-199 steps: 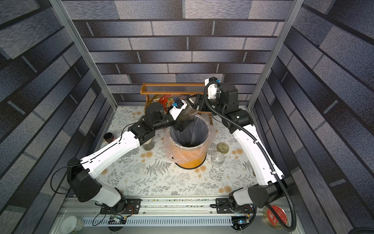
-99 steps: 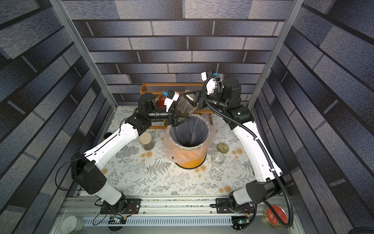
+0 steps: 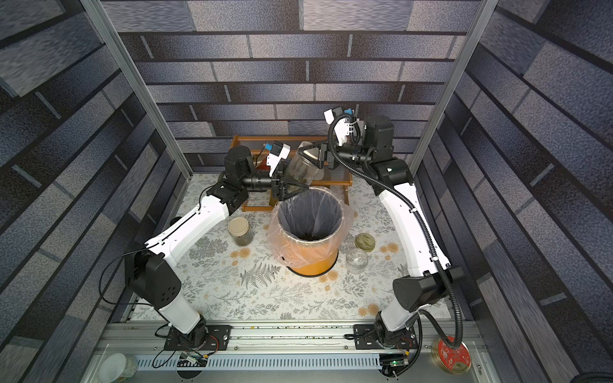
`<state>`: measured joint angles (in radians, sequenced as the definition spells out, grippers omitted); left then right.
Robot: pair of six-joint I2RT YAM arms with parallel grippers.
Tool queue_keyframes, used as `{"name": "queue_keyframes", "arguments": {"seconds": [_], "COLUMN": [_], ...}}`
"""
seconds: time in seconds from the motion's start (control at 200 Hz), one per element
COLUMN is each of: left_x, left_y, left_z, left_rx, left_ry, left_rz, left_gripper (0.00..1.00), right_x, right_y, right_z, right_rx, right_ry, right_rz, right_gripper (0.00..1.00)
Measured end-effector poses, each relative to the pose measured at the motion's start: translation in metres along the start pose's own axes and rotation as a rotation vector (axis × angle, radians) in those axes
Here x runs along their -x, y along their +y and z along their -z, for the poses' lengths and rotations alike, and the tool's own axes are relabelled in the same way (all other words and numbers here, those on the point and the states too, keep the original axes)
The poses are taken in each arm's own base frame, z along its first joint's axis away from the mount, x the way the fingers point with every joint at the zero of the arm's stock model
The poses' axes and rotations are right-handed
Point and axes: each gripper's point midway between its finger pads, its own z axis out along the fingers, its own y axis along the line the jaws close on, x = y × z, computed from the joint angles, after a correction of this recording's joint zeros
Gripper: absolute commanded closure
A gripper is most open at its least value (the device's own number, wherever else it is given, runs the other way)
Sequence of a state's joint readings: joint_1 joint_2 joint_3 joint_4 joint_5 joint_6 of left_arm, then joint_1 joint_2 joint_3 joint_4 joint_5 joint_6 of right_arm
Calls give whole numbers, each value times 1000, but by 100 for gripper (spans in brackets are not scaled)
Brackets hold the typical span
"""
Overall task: Empty moldy tea leaves from jars
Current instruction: Unscrew the lid from the jar, then place the lid at the center of the board.
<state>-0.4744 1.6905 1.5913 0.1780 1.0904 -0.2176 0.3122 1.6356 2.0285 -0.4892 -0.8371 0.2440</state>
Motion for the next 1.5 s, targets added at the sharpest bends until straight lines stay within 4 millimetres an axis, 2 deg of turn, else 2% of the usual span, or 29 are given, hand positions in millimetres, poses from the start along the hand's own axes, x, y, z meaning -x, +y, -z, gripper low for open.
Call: {"name": "queue_keyframes", "arguments": {"seconds": [0.291,0.516,0.661,0.786,0.832,0.947,1.097,1.357,1.503], "left_x": [5,5,-8,-20,-22,-22,-11,-1,1], "left_y": [14,26,36,40,40,35,22,2,-12], "left_z": [3,8,12,20,24,33,38,40,40], "left_rx": [14,65,139,223,254,324,361,378,379], "left_ry": [-12,-15,-1,14,17,12,-18,-37,-38], "left_rz": [-26,-81,-115,-151,-170,-221,-294,-361,-388], "left_gripper": [68,68,68,68,68,68,67,67,67], "right_x": [18,31,37,23,14,-16,-71,-183,-237], "right_y": [-7,-16,-30,-41,-43,-45,-54,-94,-119], "right_z": [3,12,23,39,48,76,111,158,172], "right_rx": [17,-34,-130,-260,-320,-459,-638,-934,-1065], "right_ry": [-7,-38,-73,-84,-88,-97,-102,-71,-31], "right_rz": [6,-11,-57,-110,-125,-156,-208,-362,-436], "right_gripper": [43,44,44,45,42,42,43,43,42]}}
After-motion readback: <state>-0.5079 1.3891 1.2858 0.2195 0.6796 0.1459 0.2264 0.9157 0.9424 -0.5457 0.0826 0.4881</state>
